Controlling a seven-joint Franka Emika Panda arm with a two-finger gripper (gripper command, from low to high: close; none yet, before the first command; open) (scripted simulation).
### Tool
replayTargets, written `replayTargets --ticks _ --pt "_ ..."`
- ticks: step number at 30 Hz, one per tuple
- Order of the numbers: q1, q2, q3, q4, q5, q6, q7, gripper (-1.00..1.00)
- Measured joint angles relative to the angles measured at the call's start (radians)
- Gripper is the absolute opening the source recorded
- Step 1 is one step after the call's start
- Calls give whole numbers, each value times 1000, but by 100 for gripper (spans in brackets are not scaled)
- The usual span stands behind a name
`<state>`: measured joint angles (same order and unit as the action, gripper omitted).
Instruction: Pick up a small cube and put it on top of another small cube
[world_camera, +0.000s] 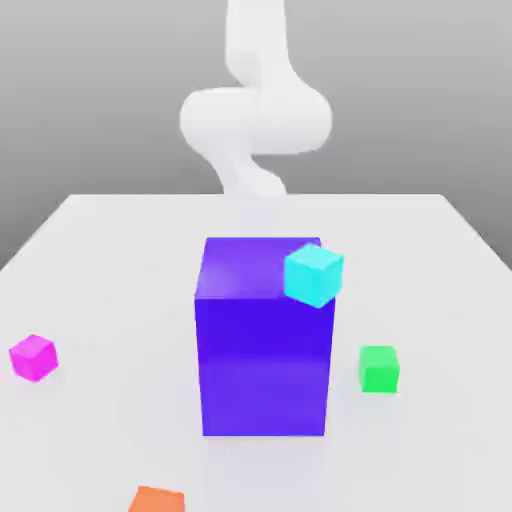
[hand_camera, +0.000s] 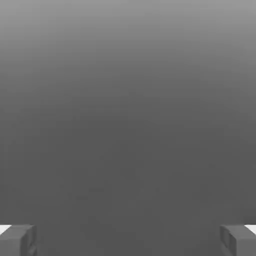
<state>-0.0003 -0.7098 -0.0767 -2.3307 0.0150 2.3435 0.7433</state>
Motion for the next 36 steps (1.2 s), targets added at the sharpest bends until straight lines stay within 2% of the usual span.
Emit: replayTargets --ticks 11,18,25,32,33,36 --pt "-32 397 -335 -137 119 194 -290 0" --pt "-122 658 -493 -221 245 311 -508 0" --pt "-273 901 -535 -297 328 433 -687 0" --pt "-452 1080 -323 -250 561 546 -873 0" --pt "-487 1104 -282 -243 586 563 -892 -100" --pt "-487 1104 -282 -243 586 563 -892 -100"
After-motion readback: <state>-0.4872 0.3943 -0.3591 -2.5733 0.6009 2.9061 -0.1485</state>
